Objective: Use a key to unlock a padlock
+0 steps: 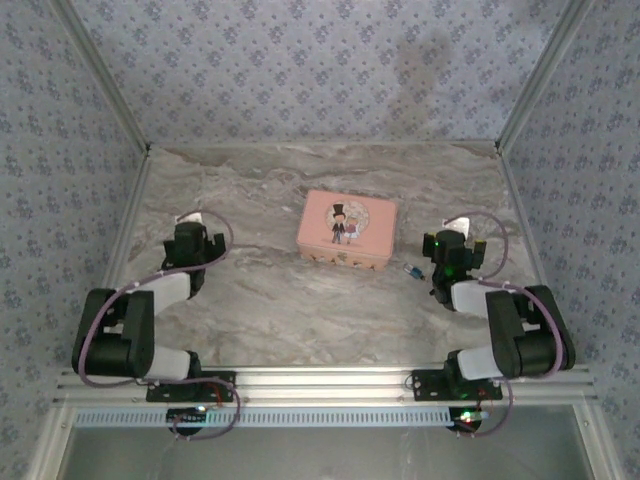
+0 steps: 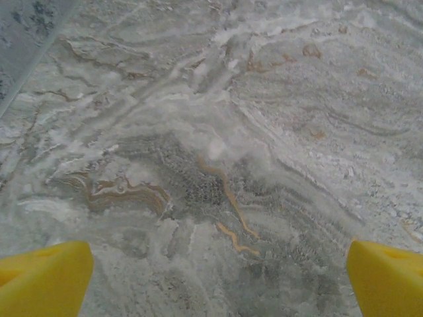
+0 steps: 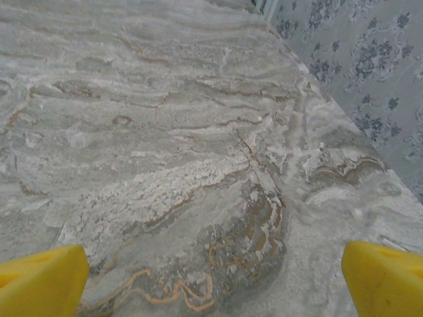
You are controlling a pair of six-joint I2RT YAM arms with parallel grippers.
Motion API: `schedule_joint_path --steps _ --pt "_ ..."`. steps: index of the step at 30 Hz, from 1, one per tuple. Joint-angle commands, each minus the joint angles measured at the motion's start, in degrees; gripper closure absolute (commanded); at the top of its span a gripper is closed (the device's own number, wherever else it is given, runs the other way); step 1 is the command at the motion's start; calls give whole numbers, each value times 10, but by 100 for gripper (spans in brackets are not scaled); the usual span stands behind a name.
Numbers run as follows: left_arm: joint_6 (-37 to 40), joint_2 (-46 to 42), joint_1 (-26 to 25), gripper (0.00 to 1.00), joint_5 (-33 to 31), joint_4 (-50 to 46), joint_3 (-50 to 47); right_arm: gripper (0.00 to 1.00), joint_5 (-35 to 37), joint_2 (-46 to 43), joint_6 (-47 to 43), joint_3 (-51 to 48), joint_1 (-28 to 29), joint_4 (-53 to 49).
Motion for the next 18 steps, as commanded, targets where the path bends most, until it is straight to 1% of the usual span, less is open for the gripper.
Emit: schedule_joint_path --steps 1,2,3,4,5,6,7,8,9,10,11,12,14,18 --pt "54 3 12 2 45 167 -26 0 -48 29 -44 -20 -7 164" --pt "48 18 27 2 69 225 -48 0 -74 24 -31 -14 -13 137" --pt "38 37 37 2 80 258 -59 0 -107 20 -21 -9 -28 119" --pt "35 64 39 2 87 304 -72 0 -143 30 -15 -14 -46 128" --pt "47 87 39 2 97 347 -71 0 -156 61 -16 -21 -60 185" --pt "46 77 39 2 97 291 -49 0 -147 84 -15 -17 -61 210" --pt "39 70 46 2 107 217 -25 0 -140 64 -8 10 -61 124" --pt "31 82 57 2 126 269 -39 0 -148 55 21 23 -61 71" --pt "31 78 57 2 119 257 -35 0 -140 70 -11 7 -60 140" --pt "30 72 54 2 114 233 -31 0 -107 69 -23 3 -42 146" --pt "34 78 50 2 102 259 -37 0 -110 62 -2 6 -37 123" --pt "33 74 46 2 91 249 -35 0 -121 66 -16 8 -47 132" --pt "35 76 44 2 86 257 -38 0 -153 60 -6 16 -65 103" --pt "34 75 44 2 85 254 -36 0 -177 63 -3 24 -75 93"
